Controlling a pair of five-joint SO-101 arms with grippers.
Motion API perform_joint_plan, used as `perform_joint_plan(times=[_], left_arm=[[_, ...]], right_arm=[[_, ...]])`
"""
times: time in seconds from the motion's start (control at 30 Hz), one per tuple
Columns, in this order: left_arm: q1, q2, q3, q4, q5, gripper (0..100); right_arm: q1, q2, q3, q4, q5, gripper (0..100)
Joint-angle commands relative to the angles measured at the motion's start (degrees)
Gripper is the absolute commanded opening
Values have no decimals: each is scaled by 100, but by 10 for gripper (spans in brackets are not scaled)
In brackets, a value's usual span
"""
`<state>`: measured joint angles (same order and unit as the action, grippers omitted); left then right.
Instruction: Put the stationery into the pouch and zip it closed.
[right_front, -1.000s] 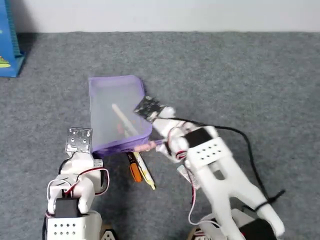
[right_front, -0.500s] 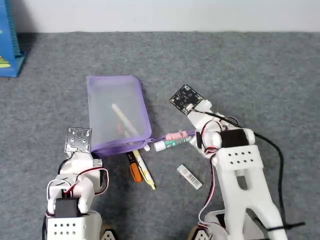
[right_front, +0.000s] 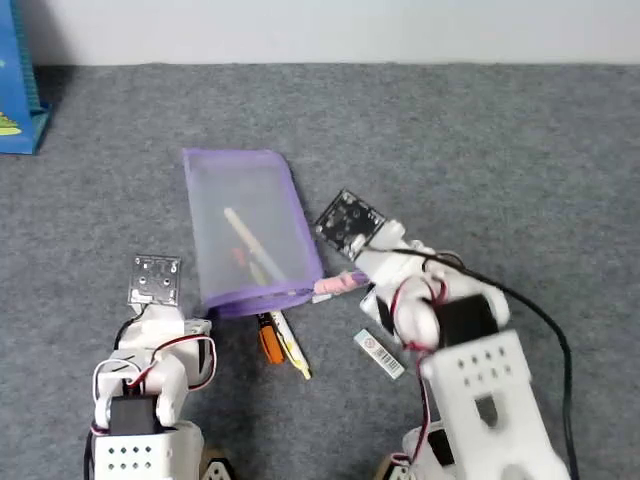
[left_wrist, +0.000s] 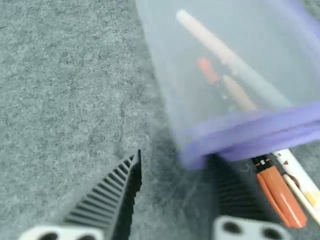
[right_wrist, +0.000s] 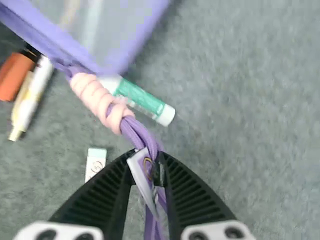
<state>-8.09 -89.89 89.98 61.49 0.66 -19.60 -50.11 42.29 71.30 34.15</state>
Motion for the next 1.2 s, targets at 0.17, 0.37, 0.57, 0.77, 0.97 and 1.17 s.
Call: perform_joint_plan(times=[0.17,0.37,0.57,0.77,0.97,1.17], left_arm=[[-149,-62,-48,-132,79,310],[-132,-62,-48,-132,79,309],[-132,-62,136,-703,114,308],[-123,-62,110,-782,114,309],[97,-62,101,-782,123,309],[158,-62,136,-1037,123,280]], right_arm=[[-303,-1763,-114,435,-123,9],[-321,-2475,-387,831,-132,9],[-1068,-2659,-941,1596,-281,9],[-1666,-2695,-1073,1780,-580,9],[-1736,-2695,-1073,1771,-615,9],[-1710,-2695,-1380,2026,-615,9]])
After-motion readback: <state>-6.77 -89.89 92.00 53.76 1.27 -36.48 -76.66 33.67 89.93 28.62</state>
